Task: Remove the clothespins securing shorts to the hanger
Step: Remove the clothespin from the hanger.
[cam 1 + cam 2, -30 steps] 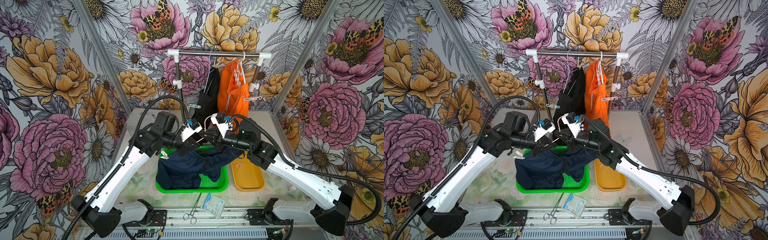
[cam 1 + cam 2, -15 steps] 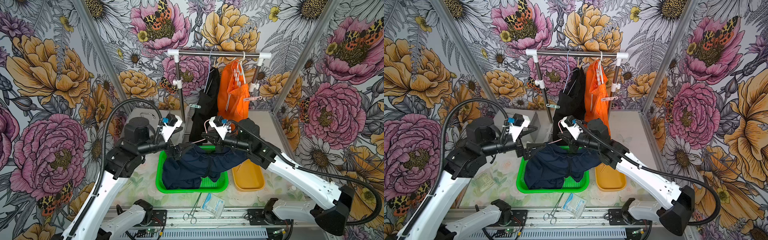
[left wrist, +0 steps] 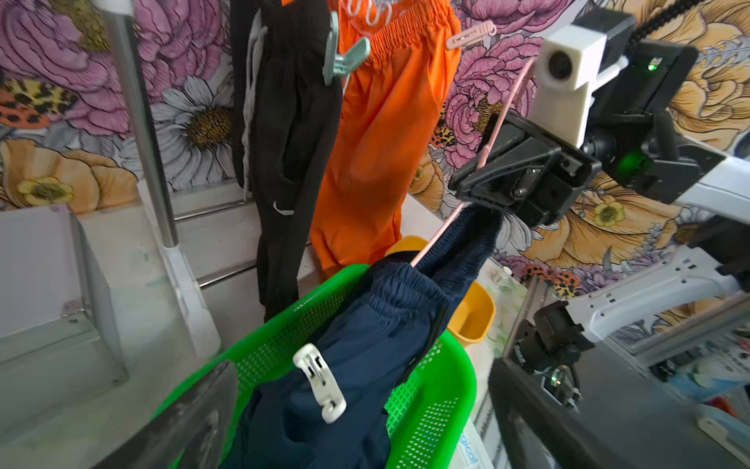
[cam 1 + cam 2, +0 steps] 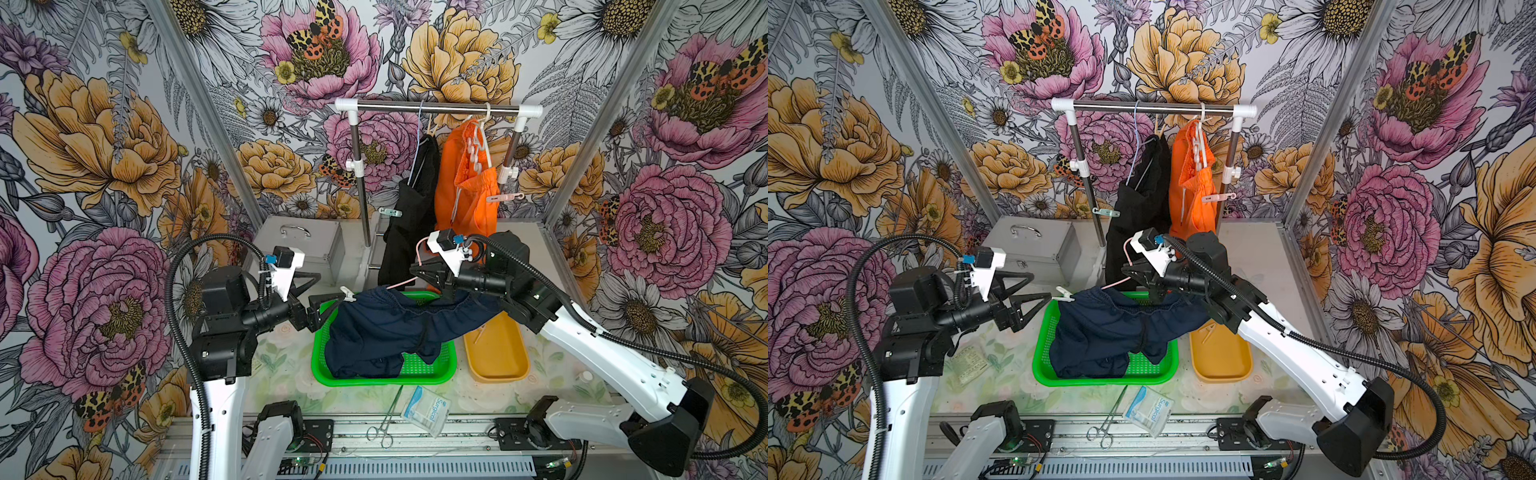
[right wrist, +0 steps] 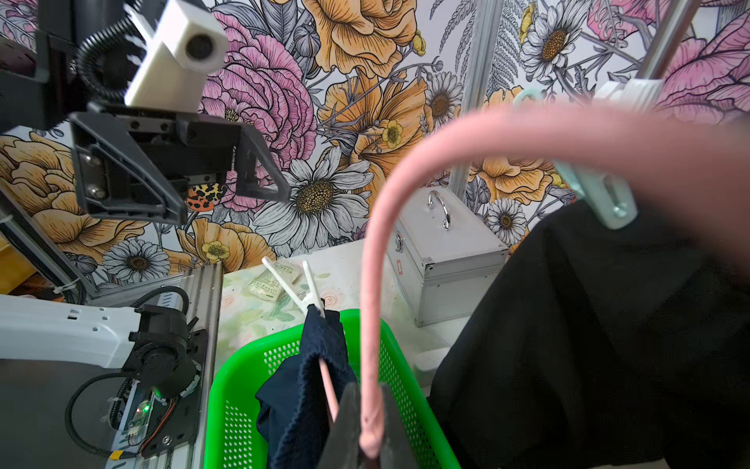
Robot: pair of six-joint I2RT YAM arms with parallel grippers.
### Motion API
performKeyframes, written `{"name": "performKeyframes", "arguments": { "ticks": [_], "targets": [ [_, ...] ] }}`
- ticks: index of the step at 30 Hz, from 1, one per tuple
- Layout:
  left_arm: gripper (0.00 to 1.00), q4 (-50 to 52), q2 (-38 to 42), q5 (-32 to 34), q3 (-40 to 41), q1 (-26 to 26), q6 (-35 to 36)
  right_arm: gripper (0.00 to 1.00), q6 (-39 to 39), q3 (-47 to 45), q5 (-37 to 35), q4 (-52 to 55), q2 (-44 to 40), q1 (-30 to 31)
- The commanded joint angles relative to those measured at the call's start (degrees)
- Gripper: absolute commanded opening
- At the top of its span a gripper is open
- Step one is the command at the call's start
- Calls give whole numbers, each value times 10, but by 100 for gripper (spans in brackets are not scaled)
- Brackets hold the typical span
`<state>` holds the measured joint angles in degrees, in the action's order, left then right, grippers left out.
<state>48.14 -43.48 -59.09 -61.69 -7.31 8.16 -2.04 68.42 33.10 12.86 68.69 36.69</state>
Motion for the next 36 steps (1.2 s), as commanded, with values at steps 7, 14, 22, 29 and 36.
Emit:
{"name": "performKeyframes", "arguments": {
  "ticks": [7, 14, 22, 29, 36],
  "targets": [
    [96, 9, 24, -48, 25, 21, 73, 0, 9, 17, 56, -27, -33, -6],
    [92, 8, -4, 15, 32, 71, 102, 0, 20, 16, 77, -34, -44, -6],
    [90, 8, -23, 17, 32, 79, 124, 0, 31, 9, 100, -44, -54, -6],
    [66, 9, -27, -31, 31, 79, 135, 0, 43, 1, 103, -62, -52, -6],
    [53, 8, -26, -49, 28, 80, 144, 0, 47, 1, 108, -69, -45, -6]
  ]
}}
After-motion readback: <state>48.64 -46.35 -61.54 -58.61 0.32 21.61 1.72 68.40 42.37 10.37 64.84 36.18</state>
